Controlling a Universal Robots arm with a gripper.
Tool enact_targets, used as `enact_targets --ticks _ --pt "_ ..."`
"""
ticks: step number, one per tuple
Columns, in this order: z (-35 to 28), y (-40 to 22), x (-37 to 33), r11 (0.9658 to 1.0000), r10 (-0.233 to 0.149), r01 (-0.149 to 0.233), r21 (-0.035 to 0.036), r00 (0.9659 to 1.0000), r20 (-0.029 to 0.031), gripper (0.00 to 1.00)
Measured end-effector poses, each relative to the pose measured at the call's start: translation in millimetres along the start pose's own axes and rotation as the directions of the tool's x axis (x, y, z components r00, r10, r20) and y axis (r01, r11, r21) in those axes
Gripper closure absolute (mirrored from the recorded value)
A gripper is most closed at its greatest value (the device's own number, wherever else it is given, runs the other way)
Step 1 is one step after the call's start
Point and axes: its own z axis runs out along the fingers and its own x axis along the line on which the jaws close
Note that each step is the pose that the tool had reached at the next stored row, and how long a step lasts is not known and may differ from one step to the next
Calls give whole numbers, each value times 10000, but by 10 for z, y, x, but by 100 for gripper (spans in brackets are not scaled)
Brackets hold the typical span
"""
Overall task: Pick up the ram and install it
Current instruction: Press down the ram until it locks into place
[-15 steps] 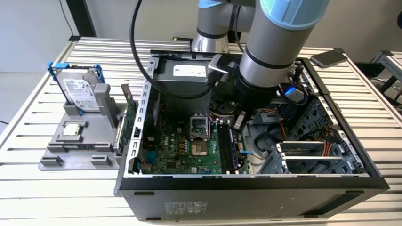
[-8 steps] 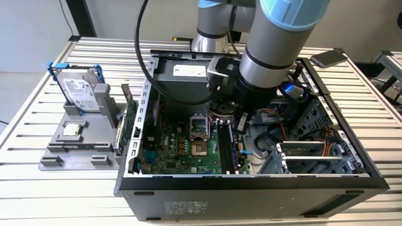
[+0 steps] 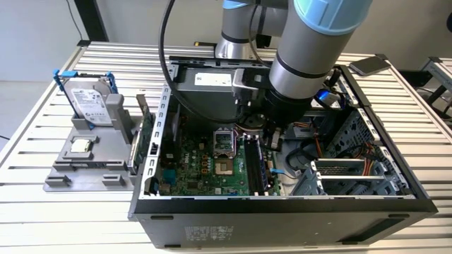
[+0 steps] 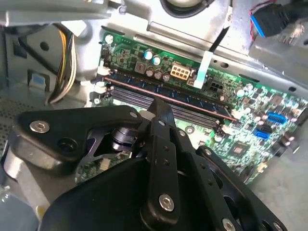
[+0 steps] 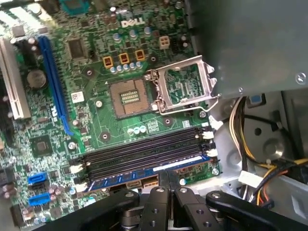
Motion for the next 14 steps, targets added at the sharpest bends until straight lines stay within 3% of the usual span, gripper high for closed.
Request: enact_targets --ticks 5,14 --pt "0 -1 0 9967 -816 815 -51 9967 -22 100" --pt "0 -35 -8 9803 -1969 1968 -155 9804 -44 100"
